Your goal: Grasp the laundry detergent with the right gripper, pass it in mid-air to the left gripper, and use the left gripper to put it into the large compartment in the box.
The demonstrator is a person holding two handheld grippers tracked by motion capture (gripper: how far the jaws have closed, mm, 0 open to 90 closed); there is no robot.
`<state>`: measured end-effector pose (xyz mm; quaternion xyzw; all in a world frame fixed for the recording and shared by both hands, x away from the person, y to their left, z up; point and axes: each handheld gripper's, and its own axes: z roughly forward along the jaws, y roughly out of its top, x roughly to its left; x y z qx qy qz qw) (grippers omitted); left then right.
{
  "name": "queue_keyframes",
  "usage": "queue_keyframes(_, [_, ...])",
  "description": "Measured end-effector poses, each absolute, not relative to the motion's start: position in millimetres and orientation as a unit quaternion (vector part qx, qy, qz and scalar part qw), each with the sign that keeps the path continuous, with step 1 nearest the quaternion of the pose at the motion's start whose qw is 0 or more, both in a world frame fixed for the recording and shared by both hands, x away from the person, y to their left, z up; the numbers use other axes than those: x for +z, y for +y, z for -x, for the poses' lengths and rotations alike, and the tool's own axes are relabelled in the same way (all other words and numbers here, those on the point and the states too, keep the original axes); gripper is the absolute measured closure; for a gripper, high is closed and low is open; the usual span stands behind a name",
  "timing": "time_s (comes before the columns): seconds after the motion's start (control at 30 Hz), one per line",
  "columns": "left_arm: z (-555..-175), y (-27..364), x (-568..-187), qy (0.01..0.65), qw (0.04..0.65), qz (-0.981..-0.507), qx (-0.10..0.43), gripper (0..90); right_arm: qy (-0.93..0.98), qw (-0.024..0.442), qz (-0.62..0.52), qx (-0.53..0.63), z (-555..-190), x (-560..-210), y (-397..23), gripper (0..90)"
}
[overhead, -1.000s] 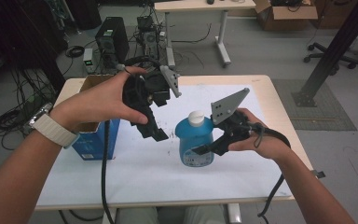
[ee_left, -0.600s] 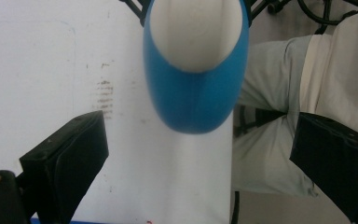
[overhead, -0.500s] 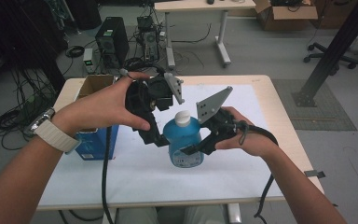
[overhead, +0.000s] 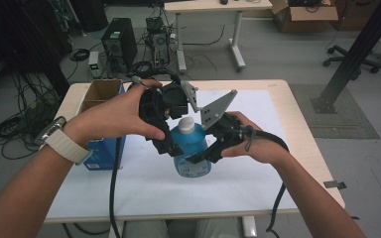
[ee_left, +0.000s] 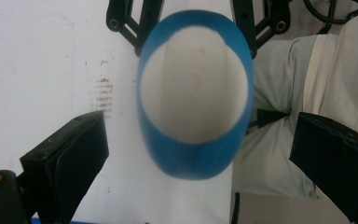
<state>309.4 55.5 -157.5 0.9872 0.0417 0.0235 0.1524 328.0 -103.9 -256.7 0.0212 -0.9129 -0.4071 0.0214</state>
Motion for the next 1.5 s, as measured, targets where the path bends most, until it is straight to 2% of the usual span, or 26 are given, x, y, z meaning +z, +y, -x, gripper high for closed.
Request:
queue_keyframes(0.47, [-314.5,53.4,-163.8,0.044,0.149,-0.988,0.024,6.5,-0.915,0.022,-0.023,-0.402,-331.4,-257.2,-95.8,44.5])
queue_keyframes(0.8, [-315.0,52.2,-165.0,0.037,0.150,-0.988,0.021,13.7,-0.915,0.022,-0.024,-0.402,-332.2,-256.9,-94.9,44.4])
queue_keyframes(1.5, [-315.5,50.1,-167.8,0.029,0.144,-0.989,0.027,19.9,-0.916,0.022,-0.023,-0.400,-330.8,-256.2,-93.3,44.5])
